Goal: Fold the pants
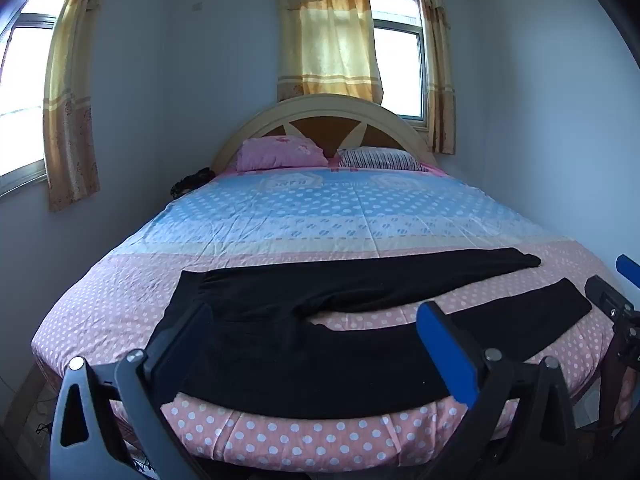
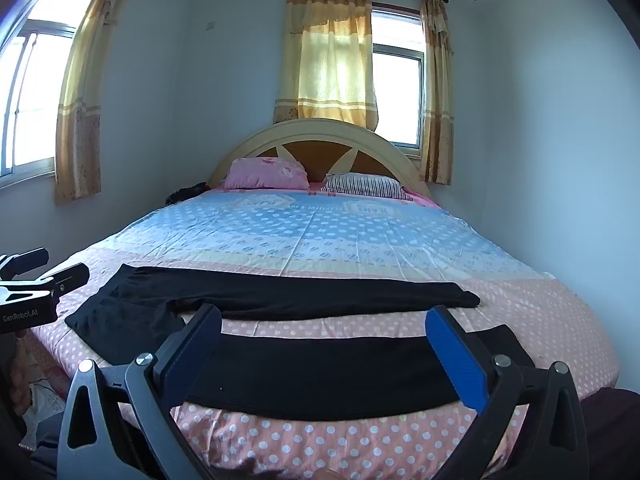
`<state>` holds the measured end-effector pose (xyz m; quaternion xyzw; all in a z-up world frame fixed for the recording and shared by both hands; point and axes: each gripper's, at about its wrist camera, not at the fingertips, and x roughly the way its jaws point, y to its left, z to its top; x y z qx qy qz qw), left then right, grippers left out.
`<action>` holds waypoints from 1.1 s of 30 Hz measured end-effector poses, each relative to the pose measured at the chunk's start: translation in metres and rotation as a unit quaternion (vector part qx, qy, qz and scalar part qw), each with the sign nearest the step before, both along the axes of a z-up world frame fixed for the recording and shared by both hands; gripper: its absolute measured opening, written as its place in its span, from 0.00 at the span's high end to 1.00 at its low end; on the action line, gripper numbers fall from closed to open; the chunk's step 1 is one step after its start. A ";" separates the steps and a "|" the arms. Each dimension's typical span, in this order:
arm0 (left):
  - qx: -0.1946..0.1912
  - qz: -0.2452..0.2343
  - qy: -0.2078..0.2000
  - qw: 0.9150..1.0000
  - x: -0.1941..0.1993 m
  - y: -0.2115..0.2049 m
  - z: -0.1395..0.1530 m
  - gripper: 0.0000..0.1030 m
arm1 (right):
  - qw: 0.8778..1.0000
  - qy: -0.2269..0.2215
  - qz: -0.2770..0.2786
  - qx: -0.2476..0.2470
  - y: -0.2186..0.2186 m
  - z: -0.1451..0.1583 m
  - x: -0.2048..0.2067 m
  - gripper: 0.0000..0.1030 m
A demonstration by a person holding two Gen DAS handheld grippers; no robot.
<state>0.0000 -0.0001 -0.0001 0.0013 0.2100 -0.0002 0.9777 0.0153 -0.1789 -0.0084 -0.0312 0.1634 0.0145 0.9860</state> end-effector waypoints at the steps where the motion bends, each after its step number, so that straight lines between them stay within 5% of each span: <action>1: 0.000 0.000 0.000 1.000 0.000 0.000 0.000 0.00 | 1.000 0.000 0.000 0.000 0.000 0.000 0.000 0.01; 33: 0.001 0.000 0.001 1.000 0.000 -0.002 -0.010 0.00 | 1.000 0.006 0.000 -0.001 0.000 -0.002 0.002 0.01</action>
